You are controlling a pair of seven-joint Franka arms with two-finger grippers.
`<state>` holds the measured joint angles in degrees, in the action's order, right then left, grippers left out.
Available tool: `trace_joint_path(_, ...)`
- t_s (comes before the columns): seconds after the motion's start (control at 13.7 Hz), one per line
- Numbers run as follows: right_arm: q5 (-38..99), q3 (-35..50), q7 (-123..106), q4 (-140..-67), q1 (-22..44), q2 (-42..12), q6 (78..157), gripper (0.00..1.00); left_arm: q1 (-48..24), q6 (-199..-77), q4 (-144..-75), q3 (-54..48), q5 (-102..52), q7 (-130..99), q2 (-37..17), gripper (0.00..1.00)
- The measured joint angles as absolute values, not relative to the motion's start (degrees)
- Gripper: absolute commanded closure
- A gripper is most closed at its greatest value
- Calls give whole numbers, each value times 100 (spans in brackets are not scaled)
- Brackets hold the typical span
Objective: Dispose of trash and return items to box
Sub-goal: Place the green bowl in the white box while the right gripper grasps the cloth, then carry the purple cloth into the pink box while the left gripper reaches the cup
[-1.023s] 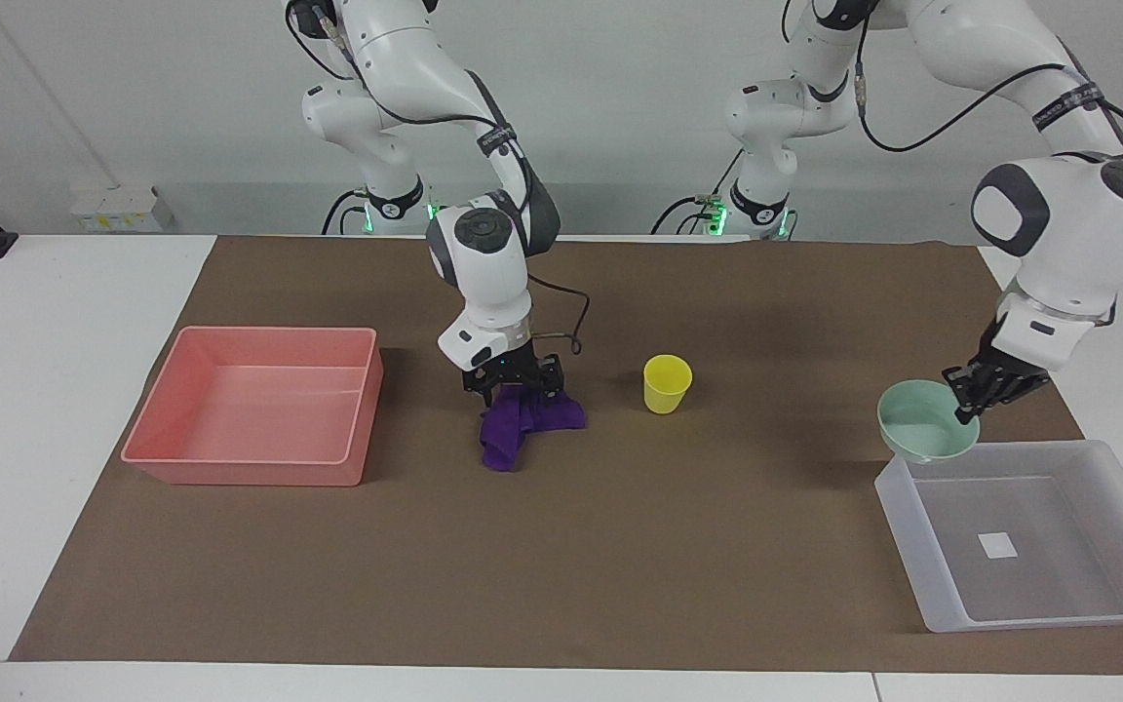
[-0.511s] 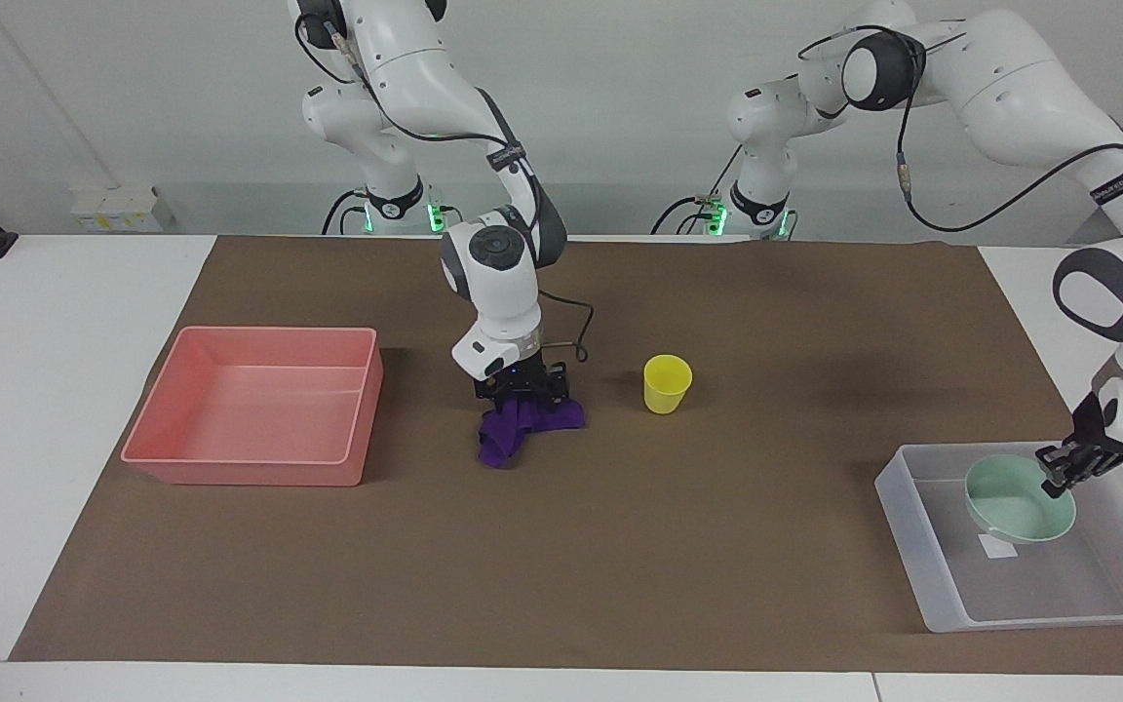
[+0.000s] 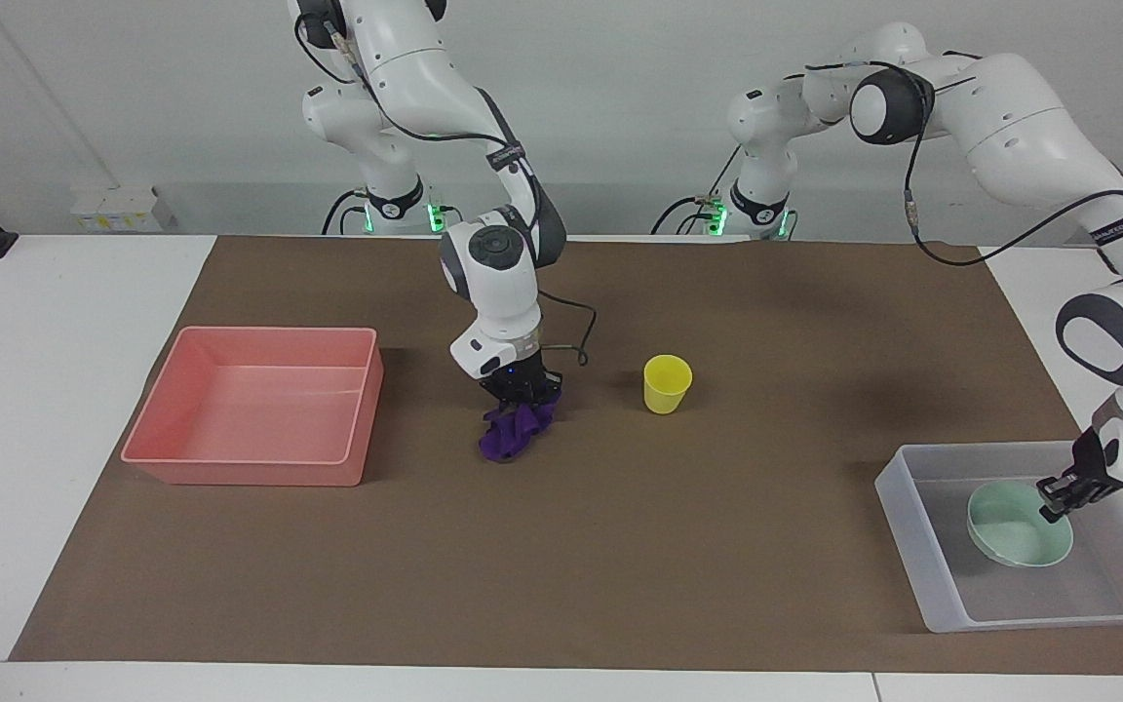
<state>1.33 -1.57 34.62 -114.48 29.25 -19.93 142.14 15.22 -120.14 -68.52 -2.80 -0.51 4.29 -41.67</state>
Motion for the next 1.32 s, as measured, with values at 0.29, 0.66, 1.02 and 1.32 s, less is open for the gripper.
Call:
trace_joint_path(0.29, 160, -181, 3547, -11302, 2911, -1775, 13893, 100, 1549, -12378, -7061, -283, -51, 429, -4303, 100)
trace_joint_path(0.66, 162, -189, 3937, -11219, 2909, -1281, 13493, 100, 1543, -12442, -7098, -313, -50, 435, -4289, 16)
trace_joint_path(1.02, 162, -240, 3955, -11031, 2860, -811, 12917, 100, 1460, -12388, -7082, -436, -49, 453, -3881, 2)
trace_joint_path(1.32, 160, -292, 3955, -10983, 2747, -357, 12386, 100, 1055, -12033, -7731, -461, -49, 455, -2905, 0)
